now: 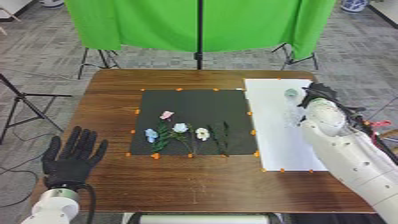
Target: Arrange flowers
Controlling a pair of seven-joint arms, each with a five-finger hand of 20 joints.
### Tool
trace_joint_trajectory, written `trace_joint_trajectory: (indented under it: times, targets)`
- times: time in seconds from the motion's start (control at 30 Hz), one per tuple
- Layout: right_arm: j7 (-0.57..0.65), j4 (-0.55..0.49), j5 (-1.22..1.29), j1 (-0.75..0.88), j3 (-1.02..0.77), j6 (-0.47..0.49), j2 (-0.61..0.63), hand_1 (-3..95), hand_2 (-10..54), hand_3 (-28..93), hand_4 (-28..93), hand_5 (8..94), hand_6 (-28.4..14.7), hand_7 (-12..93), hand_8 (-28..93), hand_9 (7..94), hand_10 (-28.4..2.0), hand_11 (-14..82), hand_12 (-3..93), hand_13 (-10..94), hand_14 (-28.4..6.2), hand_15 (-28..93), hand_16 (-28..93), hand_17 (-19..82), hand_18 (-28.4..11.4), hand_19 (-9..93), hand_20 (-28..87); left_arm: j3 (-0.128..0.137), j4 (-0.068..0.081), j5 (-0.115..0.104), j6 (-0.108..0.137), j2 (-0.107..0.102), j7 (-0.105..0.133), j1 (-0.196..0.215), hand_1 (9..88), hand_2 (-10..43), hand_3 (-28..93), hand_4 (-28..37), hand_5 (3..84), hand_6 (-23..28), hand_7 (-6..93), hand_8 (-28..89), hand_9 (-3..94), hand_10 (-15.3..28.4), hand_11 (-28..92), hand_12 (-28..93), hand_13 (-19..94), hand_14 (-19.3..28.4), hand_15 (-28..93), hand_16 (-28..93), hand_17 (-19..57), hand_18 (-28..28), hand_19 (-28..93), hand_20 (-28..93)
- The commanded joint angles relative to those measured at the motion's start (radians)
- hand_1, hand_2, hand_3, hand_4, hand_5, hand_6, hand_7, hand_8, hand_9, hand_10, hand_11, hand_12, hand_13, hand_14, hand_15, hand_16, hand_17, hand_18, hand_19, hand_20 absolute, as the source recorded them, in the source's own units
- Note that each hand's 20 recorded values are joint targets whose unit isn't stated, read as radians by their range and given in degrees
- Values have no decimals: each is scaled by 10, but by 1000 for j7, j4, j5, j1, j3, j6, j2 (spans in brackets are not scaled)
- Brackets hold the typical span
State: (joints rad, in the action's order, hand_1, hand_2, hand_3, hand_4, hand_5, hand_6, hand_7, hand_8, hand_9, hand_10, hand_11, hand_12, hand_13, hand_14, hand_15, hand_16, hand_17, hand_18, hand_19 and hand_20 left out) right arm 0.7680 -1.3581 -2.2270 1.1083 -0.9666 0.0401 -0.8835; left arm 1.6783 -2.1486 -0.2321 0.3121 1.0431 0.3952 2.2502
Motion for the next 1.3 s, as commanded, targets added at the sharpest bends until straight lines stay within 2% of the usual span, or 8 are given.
trace_joint_trajectory:
  times: [0.03, 0.23, 0.57, 0.63, 0.67, 0.8, 0.9, 1.3]
  targets:
    - [-77, -184, -83, 40, 23, -78, 79, 640, -74, 648, -282, 648, -5, 417, 79, 732, -107, 254, 546, 671, -47, 467, 448, 394, -186, 804, 305, -3, -2, 6, -4, 3, -10, 17, 285, 131, 746, -283, 434, 70, 243, -128, 420, 154, 323, 129, 341, 156, 506, -65, -46, 154, 410, 196]
    - [-266, -384, -150, -4, 165, -110, 130, 634, -75, 663, -282, 653, -11, 418, 78, 734, -111, 252, 540, 669, -50, 469, 449, 391, -189, 806, 312, 1, -2, 7, -8, 2, -11, 14, 285, 132, 745, -283, 433, 70, 243, -128, 419, 153, 321, 129, 340, 155, 505, -65, -46, 154, 410, 195]
    - [-464, -391, -235, -157, 455, -57, 83, 629, -80, 670, -283, 655, -10, 422, 74, 735, -114, 247, 539, 666, -54, 472, 441, 388, -193, 808, 319, -4, 5, 16, 0, 2, -20, -7, 285, 132, 745, -283, 435, 71, 242, -128, 419, 154, 321, 129, 340, 156, 506, -65, -46, 154, 410, 195]
    - [-476, -389, -252, -159, 467, -58, 75, 623, -86, 673, -283, 654, -10, 420, 74, 735, -115, 242, 538, 666, -57, 472, 439, 387, -195, 808, 320, -2, 0, 14, 14, 0, -18, -4, 285, 132, 746, -283, 434, 71, 242, -129, 418, 153, 320, 129, 340, 156, 506, -65, -46, 154, 410, 195]
    - [-466, -396, -247, -157, 470, -51, 75, 621, -88, 674, -283, 653, -11, 417, 73, 735, -115, 240, 536, 666, -57, 472, 438, 386, -196, 807, 320, -4, 4, 15, 3, -1, -19, -7, 285, 132, 746, -283, 433, 71, 241, -129, 418, 154, 320, 129, 340, 155, 506, -65, -46, 154, 410, 195]
    - [-448, -418, -243, -145, 482, -24, 77, 619, -91, 674, -283, 654, -13, 412, 70, 734, -115, 237, 535, 664, -59, 473, 436, 386, -198, 807, 321, -2, 2, 12, 5, -3, -26, -6, 285, 132, 746, -283, 430, 71, 241, -128, 414, 154, 321, 130, 339, 155, 506, -64, -47, 154, 411, 195]
    - [-452, -443, -258, -137, 503, -1, 95, 618, -93, 674, -283, 650, -14, 409, 69, 733, -116, 234, 533, 660, -59, 472, 435, 384, -199, 807, 321, 4, -4, 11, 32, -5, -35, -9, 286, 134, 745, -283, 433, 71, 243, -128, 415, 154, 321, 130, 339, 155, 506, -65, -47, 154, 411, 195]
    - [-450, -427, -243, -108, 495, 60, 78, 614, -95, 675, -283, 642, -23, 358, 41, 736, -119, 154, 459, 640, -68, 450, 417, 366, -202, 795, 314, 8, -1, 5, 14, -7, -44, -10, 287, 137, 744, -283, 437, 71, 247, -131, 419, 155, 326, 128, 341, 157, 511, -67, -46, 154, 414, 195]
